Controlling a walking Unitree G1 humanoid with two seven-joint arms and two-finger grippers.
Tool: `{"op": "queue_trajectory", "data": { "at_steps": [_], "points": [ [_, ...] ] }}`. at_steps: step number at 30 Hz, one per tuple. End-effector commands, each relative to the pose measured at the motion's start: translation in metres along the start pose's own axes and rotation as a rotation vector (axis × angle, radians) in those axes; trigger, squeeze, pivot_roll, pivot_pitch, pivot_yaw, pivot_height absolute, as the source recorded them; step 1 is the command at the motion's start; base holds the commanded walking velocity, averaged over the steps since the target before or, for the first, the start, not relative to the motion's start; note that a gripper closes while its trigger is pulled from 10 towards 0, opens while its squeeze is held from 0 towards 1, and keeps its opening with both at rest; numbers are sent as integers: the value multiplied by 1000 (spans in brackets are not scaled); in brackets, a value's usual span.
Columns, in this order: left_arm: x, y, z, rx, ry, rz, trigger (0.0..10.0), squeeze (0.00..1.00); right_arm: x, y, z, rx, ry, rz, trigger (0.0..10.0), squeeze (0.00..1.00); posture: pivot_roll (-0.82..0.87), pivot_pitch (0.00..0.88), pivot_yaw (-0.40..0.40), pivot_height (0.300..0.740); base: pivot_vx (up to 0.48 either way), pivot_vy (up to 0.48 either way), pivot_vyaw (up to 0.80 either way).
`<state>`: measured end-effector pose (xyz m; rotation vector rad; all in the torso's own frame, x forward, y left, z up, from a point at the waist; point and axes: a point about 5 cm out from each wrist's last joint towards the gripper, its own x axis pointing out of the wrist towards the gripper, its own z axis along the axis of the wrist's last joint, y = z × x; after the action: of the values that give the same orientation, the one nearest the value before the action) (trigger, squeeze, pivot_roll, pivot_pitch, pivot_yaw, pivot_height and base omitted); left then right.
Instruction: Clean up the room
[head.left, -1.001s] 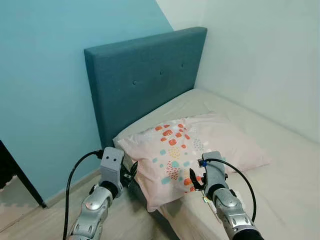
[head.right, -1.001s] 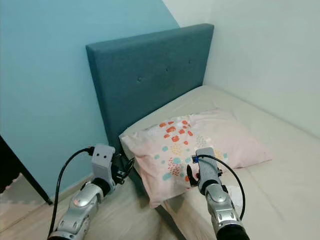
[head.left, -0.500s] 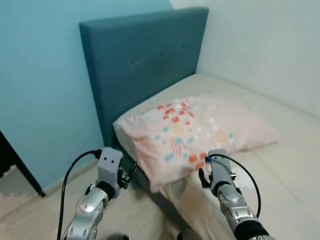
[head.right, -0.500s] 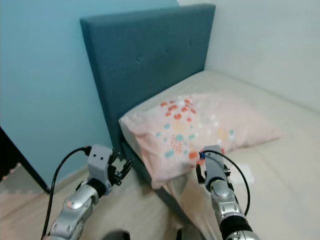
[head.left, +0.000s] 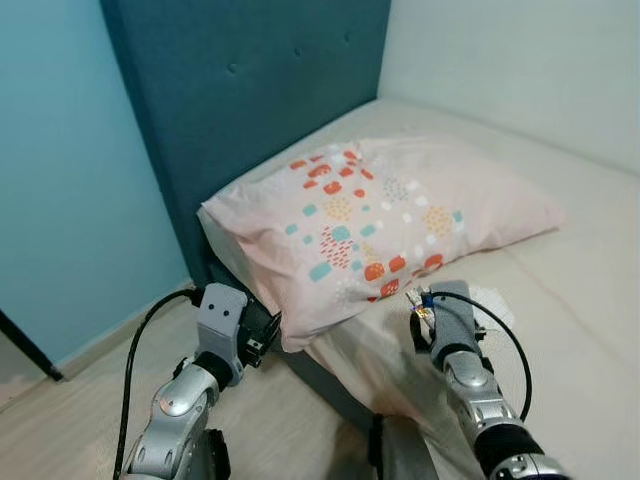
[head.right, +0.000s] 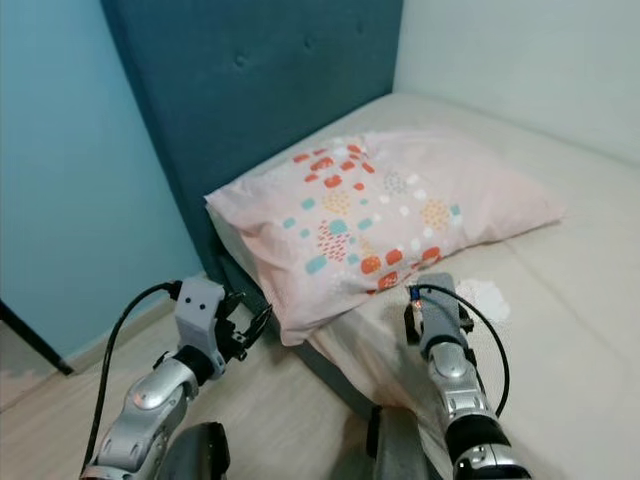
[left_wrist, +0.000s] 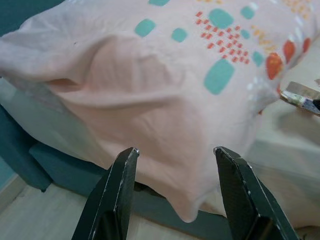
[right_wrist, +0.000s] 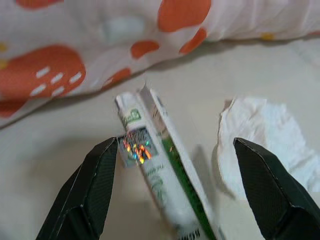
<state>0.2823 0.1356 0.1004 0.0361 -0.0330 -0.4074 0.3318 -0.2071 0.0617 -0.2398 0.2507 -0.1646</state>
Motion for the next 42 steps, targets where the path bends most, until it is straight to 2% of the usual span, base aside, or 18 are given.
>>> {"op": "queue_trajectory", "data": {
  "at_steps": [1,6,7,8,11,12,17,26,30,37,39,42],
  "points": [
    [-4,7,3,-3,-6,22,10000,0,2,-3,6,-19,-28,-18,10000,0,16,148,-83,545,0,0,0],
    [-8,9,4,-19,-8,39,10000,0,8,-12,15,-34,-43,-52,10000,0,21,151,-92,545,0,0,0],
    [-10,9,4,-21,-7,38,10000,0,10,-16,16,-41,-39,-66,10000,647,25,155,-97,545,0,0,0],
    [-11,8,4,-26,-3,33,10000,0,12,-20,17,-58,-24,-80,10000,1000,25,155,-97,545,0,0,0],
    [-12,7,4,-30,0,27,10000,0,14,-24,17,-73,9,-86,10000,1000,25,157,-101,545,0,0,0],
    [-15,4,5,-39,4,8,10000,0,17,-30,18,-93,51,-90,10000,1000,28,159,-105,545,0,0,0],
    [-17,2,6,-40,12,-12,10000,0,21,-33,21,-83,91,-60,10000,1000,30,163,-105,545,0,0,0],
    [-20,7,9,-31,9,3,10000,0,25,-30,31,-19,90,21,10000,1000,28,168,-108,545,0,0,0],
    [-21,10,17,-25,-8,13,10000,0,28,-30,43,-10,49,55,10000,1000,30,167,-110,545,0,0,0],
    [-22,7,18,-26,-1,-24,10000,0,26,-16,39,-16,98,171,10000,1000,28,164,-107,545,0,0,0],
    [-21,1,18,-35,7,-64,10000,0,24,-10,31,-38,166,241,10000,1000,23,165,-104,545,0,0,0],
    [-21,-3,17,-39,12,-89,10000,0,23,-10,25,-56,218,280,10000,1000,23,165,-104,545,0,0,0]
  ]
}}
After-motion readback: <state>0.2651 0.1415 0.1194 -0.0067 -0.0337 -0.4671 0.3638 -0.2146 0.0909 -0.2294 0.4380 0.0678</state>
